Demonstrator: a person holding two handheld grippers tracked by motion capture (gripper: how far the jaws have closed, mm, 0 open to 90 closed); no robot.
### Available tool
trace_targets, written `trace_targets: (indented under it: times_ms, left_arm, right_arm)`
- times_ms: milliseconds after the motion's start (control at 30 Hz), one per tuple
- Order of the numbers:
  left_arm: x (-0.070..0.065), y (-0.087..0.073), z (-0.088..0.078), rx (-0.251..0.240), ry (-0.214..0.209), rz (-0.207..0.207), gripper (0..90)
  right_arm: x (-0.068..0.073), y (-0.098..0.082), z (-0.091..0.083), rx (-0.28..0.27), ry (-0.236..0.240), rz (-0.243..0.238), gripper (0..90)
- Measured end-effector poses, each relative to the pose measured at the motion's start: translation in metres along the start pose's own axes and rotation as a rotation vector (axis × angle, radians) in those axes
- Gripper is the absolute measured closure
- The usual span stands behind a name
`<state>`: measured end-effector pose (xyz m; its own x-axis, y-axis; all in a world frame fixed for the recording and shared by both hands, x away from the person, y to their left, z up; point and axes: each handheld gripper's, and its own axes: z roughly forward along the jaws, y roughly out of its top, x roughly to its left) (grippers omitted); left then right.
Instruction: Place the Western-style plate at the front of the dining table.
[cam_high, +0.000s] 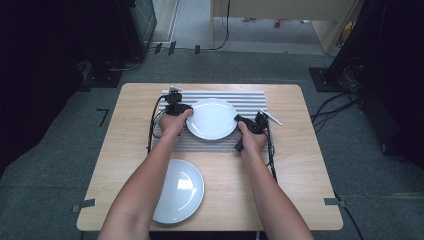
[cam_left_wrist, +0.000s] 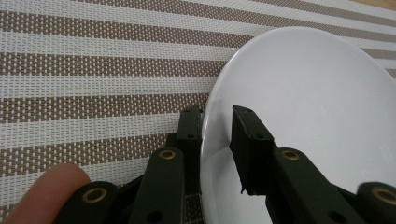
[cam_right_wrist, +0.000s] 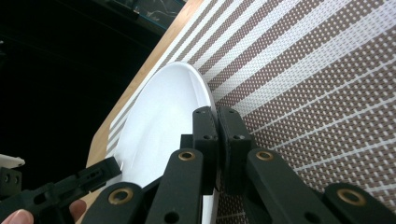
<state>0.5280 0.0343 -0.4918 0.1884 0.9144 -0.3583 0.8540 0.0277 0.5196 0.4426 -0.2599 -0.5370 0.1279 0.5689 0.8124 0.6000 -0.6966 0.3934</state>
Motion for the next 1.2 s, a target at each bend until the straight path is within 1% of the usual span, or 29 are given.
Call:
trace_targets:
  times_ms: [33, 133, 267, 300, 333, 367, 467, 500, 533, 567, 700, 733, 767, 800, 867, 933, 1000, 1033, 1067, 1133, 1167, 1200]
  left_arm:
    - [0.001, 0.001, 0.0, 0.0, 0.001, 0.001, 74.0]
    - [0.002, 0.001, 0.002, -0.024, -0.007, -0.008, 74.6]
    - [0.002, 0.003, 0.002, -0.033, -0.005, -0.006, 75.5]
    - [0.002, 0.004, 0.002, -0.034, 0.011, 0.009, 75.4]
    - [0.002, 0.005, 0.002, -0.035, 0.018, 0.014, 75.2]
    - [0.002, 0.005, 0.002, -0.036, 0.016, 0.013, 75.2]
    - [0.001, 0.005, 0.001, -0.039, 0.017, 0.023, 75.3]
    - [0.001, 0.005, 0.001, -0.039, 0.017, 0.023, 74.9]
    - [0.0, 0.004, 0.003, -0.031, 0.027, 0.033, 74.2]
    - [0.001, 0.003, 0.004, -0.033, 0.023, 0.039, 73.2]
    - [0.001, 0.002, 0.004, -0.032, 0.015, 0.04, 71.9]
    - [0.001, 0.002, 0.003, -0.033, 0.002, 0.038, 69.0]
    - [0.0, 0.002, 0.002, -0.037, -0.001, 0.041, 66.2]
    - [0.0, 0.001, 0.002, -0.038, -0.002, 0.046, 65.5]
    - [0.0, 0.0, -0.001, -0.065, -0.03, 0.057, 61.3]
    - [0.001, -0.001, -0.003, -0.066, -0.038, 0.065, 58.0]
    - [0.001, -0.001, -0.006, -0.071, -0.045, 0.078, 55.1]
    - [0.001, -0.001, -0.006, -0.071, -0.045, 0.078, 53.7]
    - [0.001, -0.001, -0.01, -0.076, -0.043, 0.089, 52.8]
    - [0.0, -0.001, -0.017, -0.086, -0.045, 0.095, 51.3]
    - [0.0, -0.001, -0.021, -0.084, -0.048, 0.1, 50.9]
    - [-0.001, -0.001, -0.025, -0.089, -0.047, 0.108, 49.5]
  right_arm:
    - [0.0, 0.0, 0.0, -0.001, -0.001, -0.002, 87.1]
    - [0.0, -0.001, 0.001, 0.009, -0.002, -0.014, 86.6]
    - [0.0, -0.004, 0.003, 0.007, -0.02, -0.04, 85.3]
    - [0.001, -0.004, 0.004, 0.014, -0.031, -0.053, 84.5]
    - [0.003, -0.003, 0.005, 0.02, -0.041, -0.088, 83.9]
    - [0.004, -0.003, 0.006, 0.03, -0.048, -0.103, 83.9]
    - [0.004, -0.003, 0.006, 0.031, -0.047, -0.088, 82.7]
    - [0.004, -0.003, 0.006, 0.031, -0.047, -0.088, 82.7]
    - [0.004, -0.003, 0.006, 0.029, -0.044, -0.097, 81.2]
    - [0.004, -0.003, 0.006, 0.028, -0.04, -0.1, 80.6]
    - [0.006, -0.003, 0.006, 0.028, -0.035, -0.106, 75.1]
    - [0.006, -0.003, 0.006, 0.028, -0.034, -0.111, 73.2]
    - [0.007, -0.003, 0.006, 0.031, -0.035, -0.116, 71.7]
    - [0.008, -0.003, 0.006, 0.024, -0.04, -0.124, 70.1]
    - [0.009, -0.002, 0.004, 0.01, -0.051, -0.139, 66.4]
    - [0.009, -0.001, 0.003, 0.002, -0.057, -0.152, 63.4]
    - [0.01, 0.001, 0.001, -0.007, -0.069, -0.176, 61.9]
    - [0.011, 0.002, -0.001, -0.012, -0.071, -0.189, 61.8]
    - [0.012, 0.003, -0.003, -0.016, -0.075, -0.2, 61.6]
    - [0.014, 0.004, -0.006, -0.021, -0.077, -0.225, 61.1]
    - [0.015, 0.004, -0.008, -0.022, -0.083, -0.251, 61.0]
    - [0.017, 0.005, -0.01, -0.022, -0.098, -0.29, 61.0]
